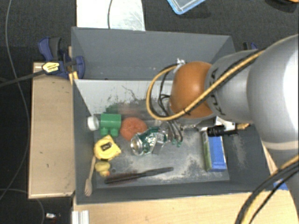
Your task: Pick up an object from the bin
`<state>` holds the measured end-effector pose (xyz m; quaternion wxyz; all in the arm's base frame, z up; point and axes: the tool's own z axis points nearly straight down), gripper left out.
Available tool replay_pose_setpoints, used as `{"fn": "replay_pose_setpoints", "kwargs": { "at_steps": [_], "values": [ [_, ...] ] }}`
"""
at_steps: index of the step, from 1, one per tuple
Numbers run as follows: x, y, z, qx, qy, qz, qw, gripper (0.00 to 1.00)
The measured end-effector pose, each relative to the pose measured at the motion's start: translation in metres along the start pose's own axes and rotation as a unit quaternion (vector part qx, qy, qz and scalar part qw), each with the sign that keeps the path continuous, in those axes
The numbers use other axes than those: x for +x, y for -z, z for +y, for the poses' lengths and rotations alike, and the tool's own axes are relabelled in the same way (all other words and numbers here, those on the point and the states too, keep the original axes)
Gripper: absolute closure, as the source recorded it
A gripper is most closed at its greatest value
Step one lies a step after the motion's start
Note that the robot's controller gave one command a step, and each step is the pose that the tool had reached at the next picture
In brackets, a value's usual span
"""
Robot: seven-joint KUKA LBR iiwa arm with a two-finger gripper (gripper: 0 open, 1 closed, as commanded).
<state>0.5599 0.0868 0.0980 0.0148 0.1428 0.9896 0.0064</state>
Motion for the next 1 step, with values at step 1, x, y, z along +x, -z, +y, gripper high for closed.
{"fn": "replay_pose_setpoints", "kwargs": {
  "at_steps": [1],
  "values": [
    [0.0000,0.0000,0.0000,0.000,0.000,0.0000,1.0000,1.00]
  ]
}}
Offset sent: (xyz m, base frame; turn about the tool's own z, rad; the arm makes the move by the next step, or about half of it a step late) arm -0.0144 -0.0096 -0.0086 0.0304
